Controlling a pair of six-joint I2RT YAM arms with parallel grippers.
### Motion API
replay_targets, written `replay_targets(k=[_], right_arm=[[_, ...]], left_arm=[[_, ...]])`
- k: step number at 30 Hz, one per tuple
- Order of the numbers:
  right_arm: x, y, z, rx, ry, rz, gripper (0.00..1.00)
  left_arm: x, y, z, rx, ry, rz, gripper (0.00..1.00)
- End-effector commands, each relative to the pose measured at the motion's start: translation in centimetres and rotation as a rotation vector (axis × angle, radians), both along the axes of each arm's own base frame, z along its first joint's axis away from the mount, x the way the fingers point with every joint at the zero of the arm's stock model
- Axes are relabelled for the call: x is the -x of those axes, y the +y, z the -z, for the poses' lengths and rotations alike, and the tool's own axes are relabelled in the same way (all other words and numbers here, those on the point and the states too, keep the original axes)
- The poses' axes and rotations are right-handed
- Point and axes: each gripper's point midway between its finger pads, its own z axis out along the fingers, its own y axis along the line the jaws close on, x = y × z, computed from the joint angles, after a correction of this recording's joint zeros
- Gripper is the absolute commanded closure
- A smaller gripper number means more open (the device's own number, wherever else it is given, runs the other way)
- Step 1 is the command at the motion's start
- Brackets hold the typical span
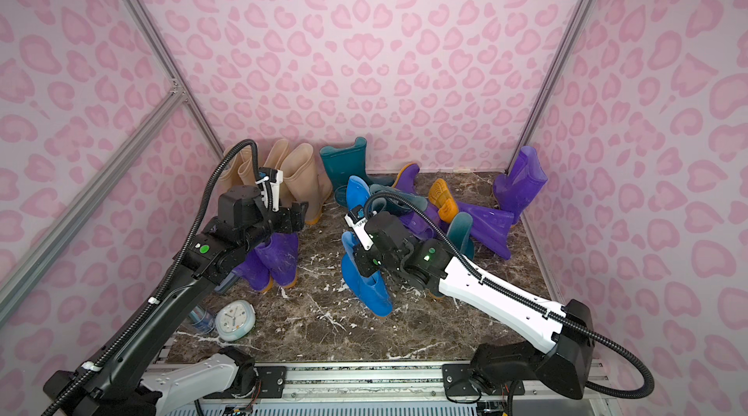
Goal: Match and arrange rain boots in pairs
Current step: Adjust the rain boot at the center of the board.
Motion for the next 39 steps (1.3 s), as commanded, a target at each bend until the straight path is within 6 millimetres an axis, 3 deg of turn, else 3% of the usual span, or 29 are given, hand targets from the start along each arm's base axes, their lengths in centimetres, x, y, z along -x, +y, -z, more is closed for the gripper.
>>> replay_targets(k=[1, 5, 9, 16, 18, 20, 25, 28, 33, 39], right_arm=[[-0.7, 0.7, -1.4, -0.044, -0.045, 0.02, 1.0], [0.4, 2.8, -5.0, -0.208, -0.05, -0.027, 1.0], [0.8, 5.0, -7.1, -0.306, -0.053, -0.021, 1.0], [-3.4, 8.0, -6.2, -0.413, -0.057, 0.131, 1.0], [-4.5, 8.8, -6.4, -0.441, -0.065, 0.158, 1.0], [-5.4, 10.2, -8.0, -0.523, -0.068, 0.15, 1.0], [-5.3, 13.1, -9.6, -0.605, -0.053, 0.087, 1.0], [-6.3, 14.1, -9.3, -0.629, -0.051, 0.077, 1.0], [-7.6, 15.2, -8.3, -0.686, 0.028, 0.054, 1.0], [-7.0, 16.1, -10.0, -0.737, 0.04, 0.016, 1.0]], left_arm=[[-0.5, 0.9, -1.4, 0.004, -0.065, -0.053, 0.21], [-0.3, 1.3, -1.8, 0.004, -0.083, -0.066, 0.22], [-0.2, 1.9, -2.1, -0.014, -0.1, -0.092, 0.22], [-0.4, 2.6, -2.0, -0.051, -0.112, -0.12, 0.22], [-0.4, 2.8, -2.0, -0.065, -0.116, -0.13, 0.22], [-0.4, 3.0, -2.0, -0.072, -0.121, -0.137, 0.22], [-0.4, 3.5, -2.0, -0.087, -0.132, -0.158, 0.22], [-0.4, 3.7, -2.2, -0.093, -0.139, -0.169, 0.22], [-0.3, 4.5, -2.4, -0.102, -0.152, -0.206, 0.22], [-0.1, 5.1, -2.8, -0.097, -0.168, -0.232, 0.22]])
